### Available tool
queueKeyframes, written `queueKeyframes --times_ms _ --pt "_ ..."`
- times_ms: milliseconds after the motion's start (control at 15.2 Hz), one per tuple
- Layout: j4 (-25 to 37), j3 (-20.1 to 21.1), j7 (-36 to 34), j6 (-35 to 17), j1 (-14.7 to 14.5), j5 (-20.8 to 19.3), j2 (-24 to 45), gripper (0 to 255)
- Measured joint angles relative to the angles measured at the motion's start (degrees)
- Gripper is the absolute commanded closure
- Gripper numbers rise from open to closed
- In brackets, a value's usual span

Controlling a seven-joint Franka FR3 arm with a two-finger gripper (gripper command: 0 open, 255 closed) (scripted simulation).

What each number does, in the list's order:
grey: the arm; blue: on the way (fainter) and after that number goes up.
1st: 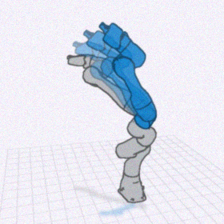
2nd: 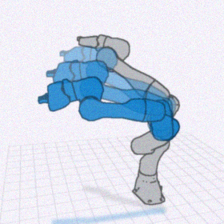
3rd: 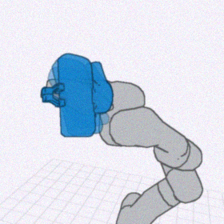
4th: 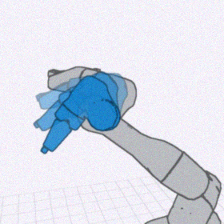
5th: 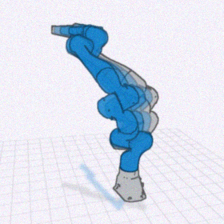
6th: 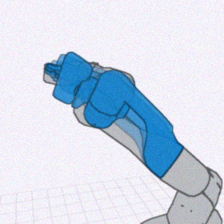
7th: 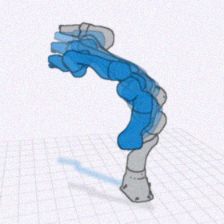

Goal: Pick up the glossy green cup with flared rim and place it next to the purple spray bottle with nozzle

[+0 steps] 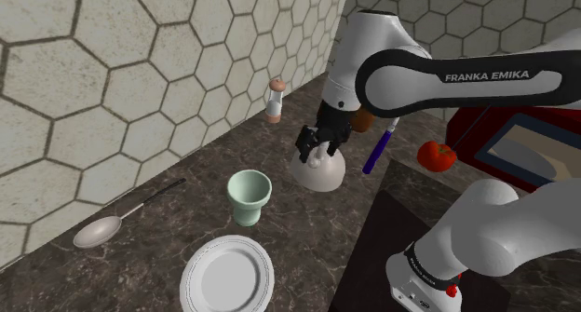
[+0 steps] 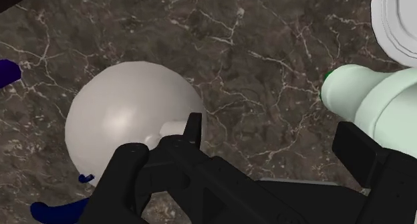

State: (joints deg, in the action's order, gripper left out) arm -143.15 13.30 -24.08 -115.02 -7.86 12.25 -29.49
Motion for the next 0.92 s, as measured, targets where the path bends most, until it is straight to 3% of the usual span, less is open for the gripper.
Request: queueKeyframes --times_ms 330,594,924 --pt "2.29 5.12 -5.45 -7.88 -1.47 1.21 7.76 0" --pt "5.88 8.94 -10.28 -13.73 -1.91 0.02 15.41 0" --pt "5.88 10.24 -11.98 -17.48 -2.08 -0.73 18.65 0"
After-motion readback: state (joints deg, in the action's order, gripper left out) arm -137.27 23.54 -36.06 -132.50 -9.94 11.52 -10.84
